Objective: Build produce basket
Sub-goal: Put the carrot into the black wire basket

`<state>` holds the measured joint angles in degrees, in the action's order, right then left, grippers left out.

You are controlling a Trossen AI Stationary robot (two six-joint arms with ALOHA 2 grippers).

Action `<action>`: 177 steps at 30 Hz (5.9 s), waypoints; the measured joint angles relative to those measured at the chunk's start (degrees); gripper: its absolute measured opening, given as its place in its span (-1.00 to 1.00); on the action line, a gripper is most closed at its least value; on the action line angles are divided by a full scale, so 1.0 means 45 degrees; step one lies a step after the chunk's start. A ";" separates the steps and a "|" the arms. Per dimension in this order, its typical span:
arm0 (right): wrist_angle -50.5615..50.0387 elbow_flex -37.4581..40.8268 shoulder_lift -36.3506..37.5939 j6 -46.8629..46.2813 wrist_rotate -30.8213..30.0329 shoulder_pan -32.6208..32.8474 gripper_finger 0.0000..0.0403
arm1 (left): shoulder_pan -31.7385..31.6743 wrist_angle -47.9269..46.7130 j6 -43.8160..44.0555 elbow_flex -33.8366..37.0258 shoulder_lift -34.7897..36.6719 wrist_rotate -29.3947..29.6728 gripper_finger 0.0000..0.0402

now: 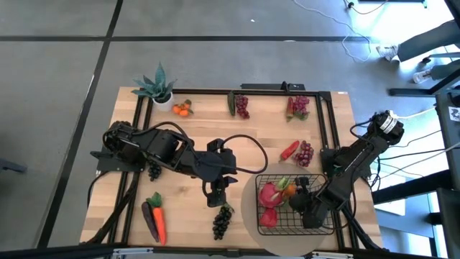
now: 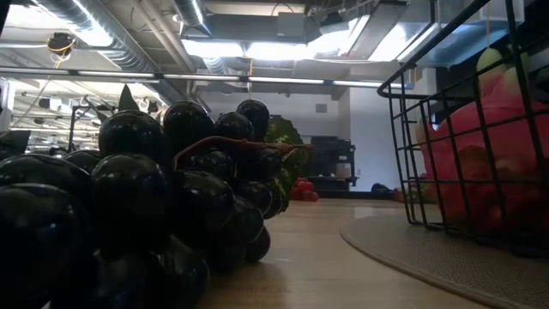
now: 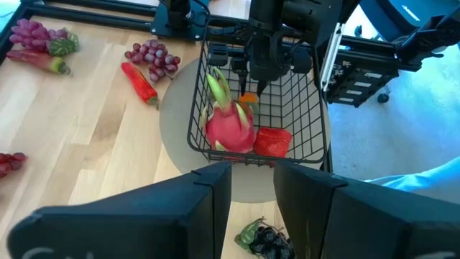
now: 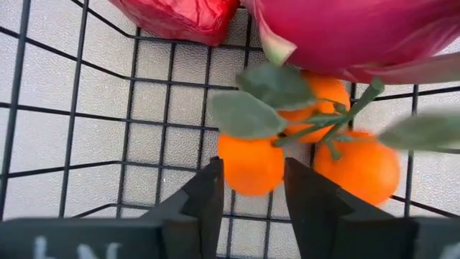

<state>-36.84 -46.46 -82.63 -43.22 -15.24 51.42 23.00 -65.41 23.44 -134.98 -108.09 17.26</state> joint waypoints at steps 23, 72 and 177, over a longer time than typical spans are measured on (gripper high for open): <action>-0.2651 -0.2375 0.0000 -0.1152 0.2684 -0.0053 -0.41 | 0.0002 -0.3037 0.3539 -0.0010 0.0000 0.0042 -0.53; -0.7125 -1.0850 0.0073 0.2091 -0.2803 -0.0073 -0.41 | 0.5136 -0.5084 2.0369 0.5492 0.0000 -0.0446 -0.53; -0.6323 -1.0953 0.0551 0.4717 0.0057 -0.3294 -0.41 | 0.4018 -0.2071 1.7346 1.1410 0.3337 0.0947 -1.00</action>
<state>-65.29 -95.74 -80.15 -21.99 -14.98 36.60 41.08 -74.72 101.49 -83.63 -93.08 21.52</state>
